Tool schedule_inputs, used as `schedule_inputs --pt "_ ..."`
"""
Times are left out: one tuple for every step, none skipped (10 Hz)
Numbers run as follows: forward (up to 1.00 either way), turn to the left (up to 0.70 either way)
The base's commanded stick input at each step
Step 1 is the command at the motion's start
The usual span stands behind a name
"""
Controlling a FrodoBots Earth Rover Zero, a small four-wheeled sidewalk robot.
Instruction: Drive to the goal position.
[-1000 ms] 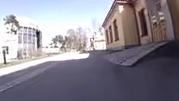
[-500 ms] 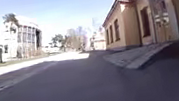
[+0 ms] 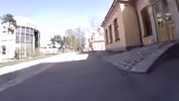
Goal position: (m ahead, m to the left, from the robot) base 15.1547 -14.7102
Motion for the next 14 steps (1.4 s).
schedule_inputs --pt "0.85 0.0" --pt "0.85 0.0" --pt "0.85 0.0" --pt "0.85 0.0" --pt "0.85 0.0" --pt "0.85 0.0" --pt "0.85 0.0" --pt "0.85 0.0" --pt "0.85 0.0" --pt "0.85 0.0" --pt "0.85 0.0" --pt "0.85 0.0" --pt "0.85 0.0" --pt "0.85 0.0"
